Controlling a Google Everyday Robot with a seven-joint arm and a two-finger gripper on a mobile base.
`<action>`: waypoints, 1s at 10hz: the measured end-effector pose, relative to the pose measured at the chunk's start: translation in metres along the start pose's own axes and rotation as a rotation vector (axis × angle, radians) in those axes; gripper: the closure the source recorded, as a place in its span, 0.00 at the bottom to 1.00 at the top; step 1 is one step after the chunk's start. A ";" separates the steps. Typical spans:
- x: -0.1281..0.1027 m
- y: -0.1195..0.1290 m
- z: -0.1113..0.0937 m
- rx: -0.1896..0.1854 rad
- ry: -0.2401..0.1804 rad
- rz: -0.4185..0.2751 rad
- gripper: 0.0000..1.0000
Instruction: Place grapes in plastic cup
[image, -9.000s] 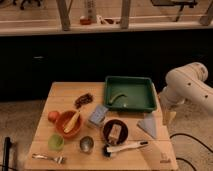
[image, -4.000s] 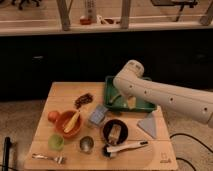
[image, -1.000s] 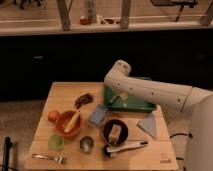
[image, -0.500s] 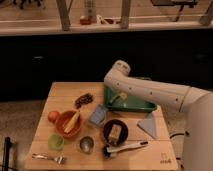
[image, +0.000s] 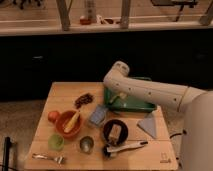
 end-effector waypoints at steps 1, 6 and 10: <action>-0.001 0.001 0.002 0.001 -0.003 -0.017 0.20; -0.009 -0.031 -0.007 0.083 -0.061 -0.018 0.20; -0.028 -0.060 -0.012 0.141 -0.141 -0.046 0.20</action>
